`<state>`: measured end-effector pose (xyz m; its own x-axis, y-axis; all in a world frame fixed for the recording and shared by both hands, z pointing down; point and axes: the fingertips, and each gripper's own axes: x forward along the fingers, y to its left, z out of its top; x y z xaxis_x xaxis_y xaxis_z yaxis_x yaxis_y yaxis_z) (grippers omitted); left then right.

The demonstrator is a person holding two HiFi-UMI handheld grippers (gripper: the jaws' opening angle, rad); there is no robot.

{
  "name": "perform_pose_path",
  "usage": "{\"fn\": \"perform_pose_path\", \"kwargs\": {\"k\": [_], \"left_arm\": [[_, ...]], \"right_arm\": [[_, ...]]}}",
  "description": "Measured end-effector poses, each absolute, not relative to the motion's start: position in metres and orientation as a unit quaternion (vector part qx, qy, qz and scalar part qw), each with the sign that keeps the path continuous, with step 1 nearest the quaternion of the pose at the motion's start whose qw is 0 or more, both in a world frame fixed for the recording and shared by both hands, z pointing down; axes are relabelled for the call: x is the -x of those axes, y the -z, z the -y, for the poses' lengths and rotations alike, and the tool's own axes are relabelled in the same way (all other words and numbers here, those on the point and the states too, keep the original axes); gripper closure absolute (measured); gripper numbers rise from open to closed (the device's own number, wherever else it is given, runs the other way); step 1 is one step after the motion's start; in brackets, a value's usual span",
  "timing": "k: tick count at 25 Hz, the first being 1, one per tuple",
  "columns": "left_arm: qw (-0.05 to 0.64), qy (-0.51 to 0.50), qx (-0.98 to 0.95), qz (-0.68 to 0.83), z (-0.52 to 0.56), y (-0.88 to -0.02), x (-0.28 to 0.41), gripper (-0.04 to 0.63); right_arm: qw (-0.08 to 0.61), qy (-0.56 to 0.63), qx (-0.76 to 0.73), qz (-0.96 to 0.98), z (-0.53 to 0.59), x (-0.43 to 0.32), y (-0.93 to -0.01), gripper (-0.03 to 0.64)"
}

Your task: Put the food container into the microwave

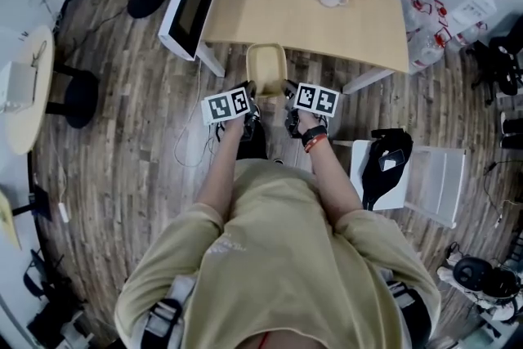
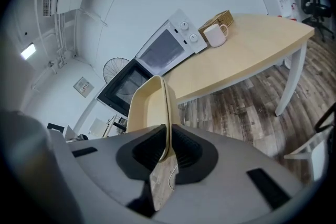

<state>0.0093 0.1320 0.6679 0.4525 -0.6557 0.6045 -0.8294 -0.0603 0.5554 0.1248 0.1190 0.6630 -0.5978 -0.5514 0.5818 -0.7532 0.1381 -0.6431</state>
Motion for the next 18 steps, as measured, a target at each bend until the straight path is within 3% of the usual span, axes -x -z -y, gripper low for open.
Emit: {"fn": "perform_pose_path", "kwargs": {"k": [18], "left_arm": [[0.446, -0.082, -0.709, 0.540, 0.048, -0.652, 0.060, 0.538]], "right_arm": [[0.079, -0.516, -0.453, 0.722, 0.047, -0.058, -0.650, 0.558]]}}
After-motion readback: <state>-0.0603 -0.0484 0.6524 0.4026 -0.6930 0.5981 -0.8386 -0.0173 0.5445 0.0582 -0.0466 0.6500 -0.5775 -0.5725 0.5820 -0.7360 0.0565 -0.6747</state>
